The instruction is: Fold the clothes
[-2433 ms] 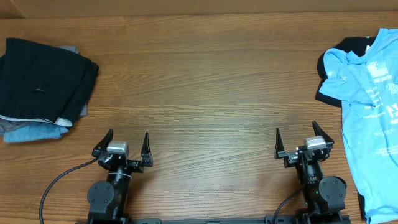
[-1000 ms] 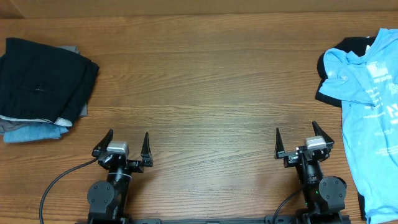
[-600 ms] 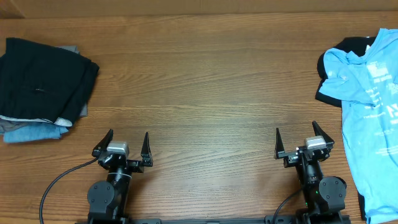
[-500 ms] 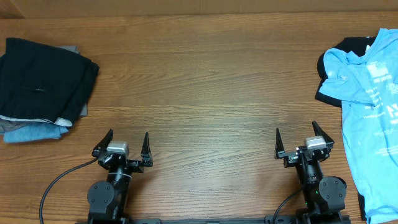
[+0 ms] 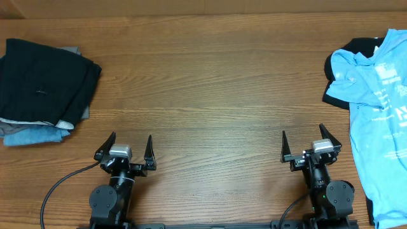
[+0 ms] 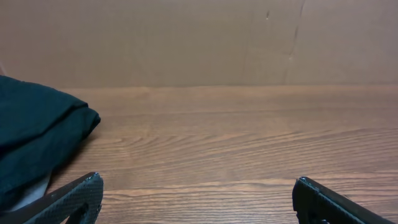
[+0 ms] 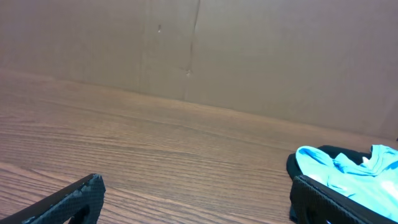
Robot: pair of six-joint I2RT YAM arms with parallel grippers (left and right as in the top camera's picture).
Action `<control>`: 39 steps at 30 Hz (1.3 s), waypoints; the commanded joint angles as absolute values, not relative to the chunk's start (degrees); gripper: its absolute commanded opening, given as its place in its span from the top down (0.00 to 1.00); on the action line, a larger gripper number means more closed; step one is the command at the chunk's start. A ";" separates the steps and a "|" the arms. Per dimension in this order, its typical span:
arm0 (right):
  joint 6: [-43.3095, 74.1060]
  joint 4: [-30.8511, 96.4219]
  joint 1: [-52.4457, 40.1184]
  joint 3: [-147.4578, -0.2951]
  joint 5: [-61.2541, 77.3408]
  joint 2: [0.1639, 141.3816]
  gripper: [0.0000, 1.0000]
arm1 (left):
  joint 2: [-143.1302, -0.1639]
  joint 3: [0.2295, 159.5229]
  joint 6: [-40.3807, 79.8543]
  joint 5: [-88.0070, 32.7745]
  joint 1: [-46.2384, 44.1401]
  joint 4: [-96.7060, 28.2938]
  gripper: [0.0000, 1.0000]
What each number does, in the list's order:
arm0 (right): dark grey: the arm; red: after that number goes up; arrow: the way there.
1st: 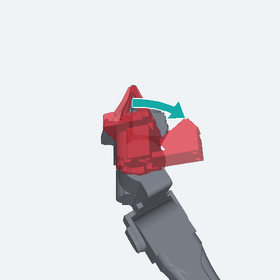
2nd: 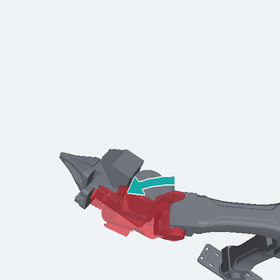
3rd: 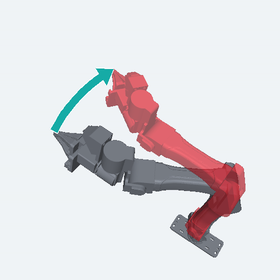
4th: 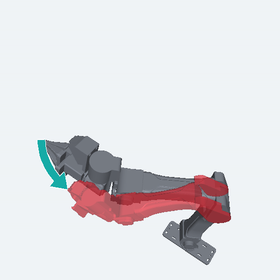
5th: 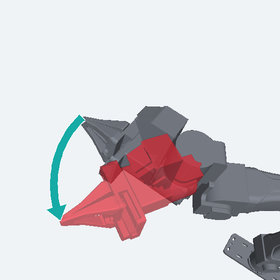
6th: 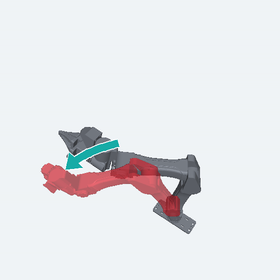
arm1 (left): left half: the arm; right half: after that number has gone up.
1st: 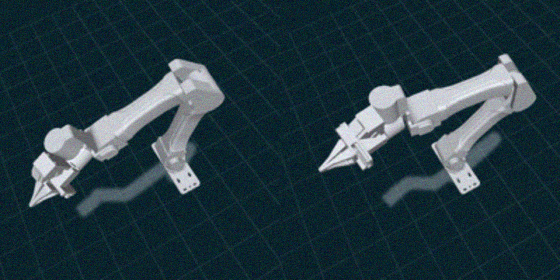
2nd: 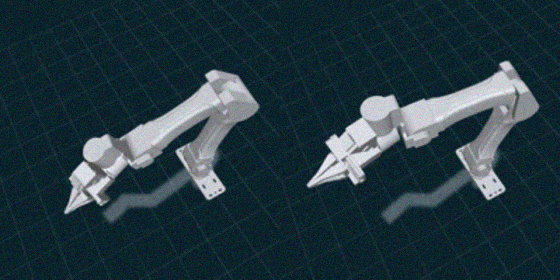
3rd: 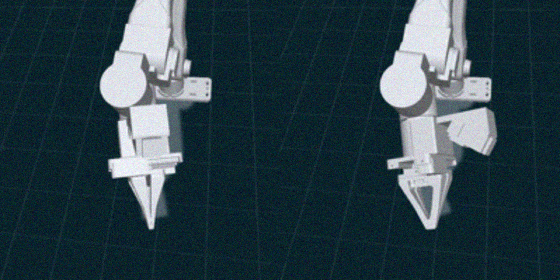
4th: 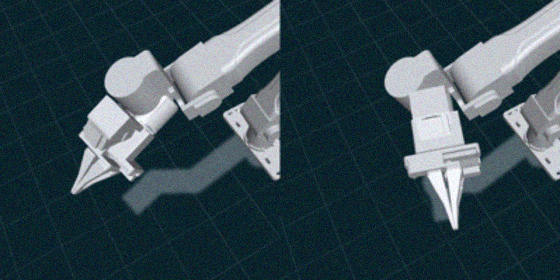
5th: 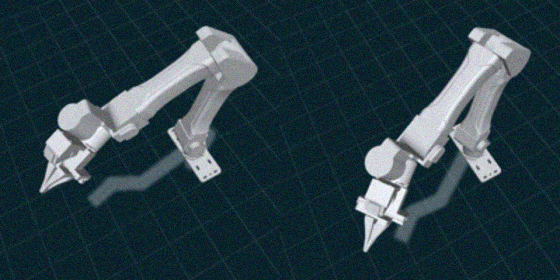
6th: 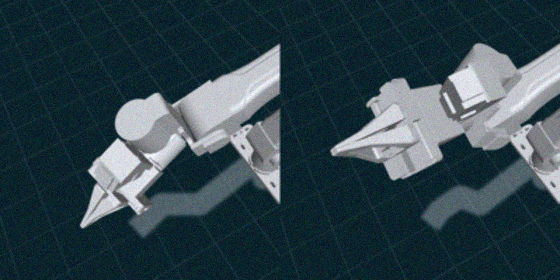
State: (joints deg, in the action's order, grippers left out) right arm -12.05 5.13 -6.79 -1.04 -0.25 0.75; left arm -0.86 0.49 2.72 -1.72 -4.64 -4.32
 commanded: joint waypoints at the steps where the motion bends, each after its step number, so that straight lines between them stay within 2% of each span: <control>1: -12.23 4.84 -6.63 -0.47 -0.36 0.45 0.00 | -0.73 0.27 1.26 -2.37 -4.95 -4.27 0.00; 11: -11.29 4.86 -6.63 -0.47 0.14 0.62 0.00 | -0.73 0.27 1.26 -2.37 -4.95 -4.27 0.00; 14: -7.49 4.86 -6.63 -0.47 0.12 1.19 0.00 | -0.73 0.27 1.26 -2.37 -4.95 -4.27 0.00; 18: 3.18 4.82 -6.66 -0.56 2.22 2.13 0.00 | -0.73 0.27 1.26 -2.37 -4.95 -4.27 0.00; 22: 6.52 9.76 -6.68 -5.04 5.04 2.13 0.00 | -0.73 0.27 1.26 -2.37 -4.95 -4.27 0.00; 29: 12.25 23.03 -6.68 -28.14 -0.21 6.50 0.00 | -0.73 0.27 1.26 -2.37 -4.95 -4.27 0.00; 36: 12.05 51.44 -6.68 -65.08 -3.44 28.91 0.00 | -0.73 0.27 1.26 -2.37 -4.95 -4.27 0.00; 39: 12.08 58.11 -6.68 -75.81 -1.63 35.66 0.00 | -0.73 0.27 1.26 -2.37 -4.95 -4.27 0.00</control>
